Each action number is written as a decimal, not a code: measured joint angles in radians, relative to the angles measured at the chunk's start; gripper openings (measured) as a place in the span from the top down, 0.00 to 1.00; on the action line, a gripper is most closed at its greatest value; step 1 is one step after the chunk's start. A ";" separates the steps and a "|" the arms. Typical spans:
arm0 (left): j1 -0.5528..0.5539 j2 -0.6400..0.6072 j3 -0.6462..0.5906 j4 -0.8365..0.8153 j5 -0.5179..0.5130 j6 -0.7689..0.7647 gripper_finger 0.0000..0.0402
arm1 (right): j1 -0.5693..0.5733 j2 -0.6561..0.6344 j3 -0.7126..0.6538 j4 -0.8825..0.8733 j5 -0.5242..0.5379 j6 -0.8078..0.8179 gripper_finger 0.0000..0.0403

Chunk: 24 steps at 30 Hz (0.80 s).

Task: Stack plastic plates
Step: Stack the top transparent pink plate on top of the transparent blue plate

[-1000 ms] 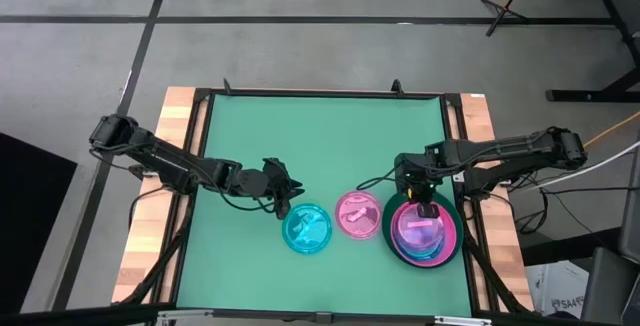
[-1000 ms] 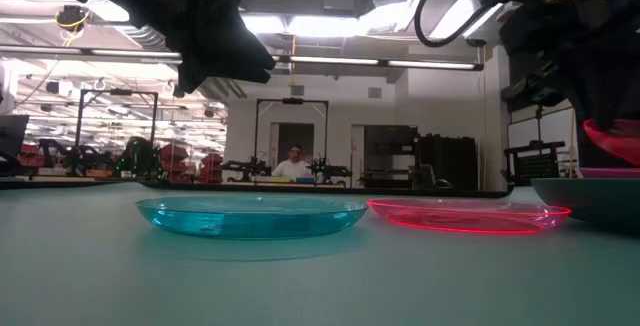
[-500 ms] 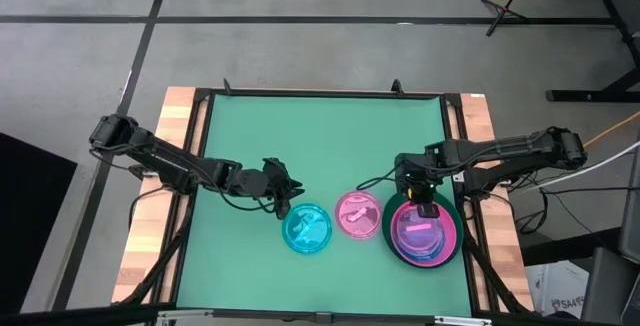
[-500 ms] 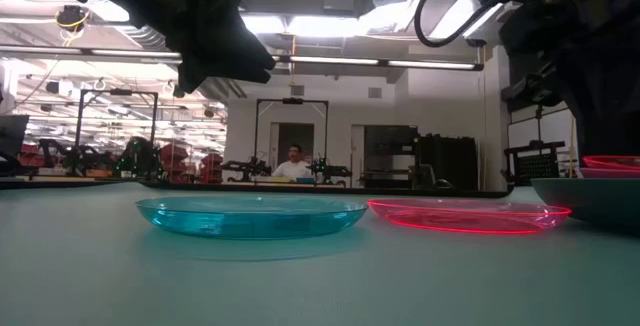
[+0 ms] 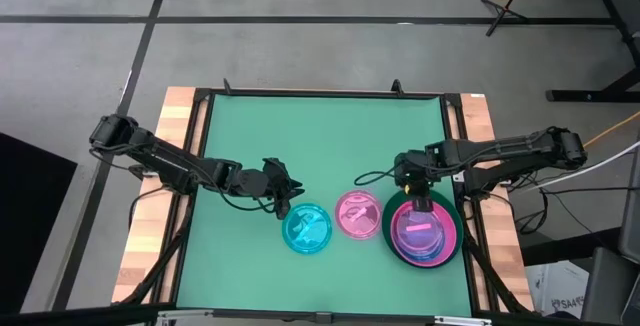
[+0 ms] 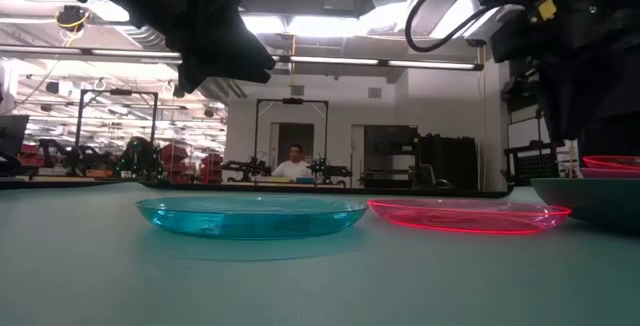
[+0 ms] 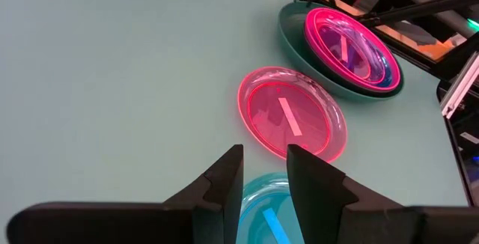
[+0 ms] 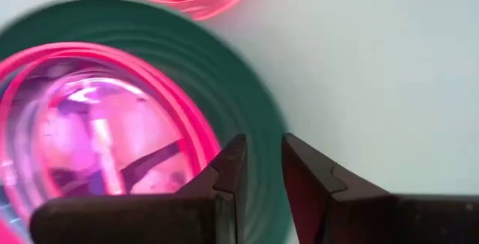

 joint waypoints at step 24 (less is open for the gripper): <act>0.000 0.000 0.000 0.000 0.000 0.000 0.76 | 0.000 0.182 0.000 0.000 -0.126 0.000 0.82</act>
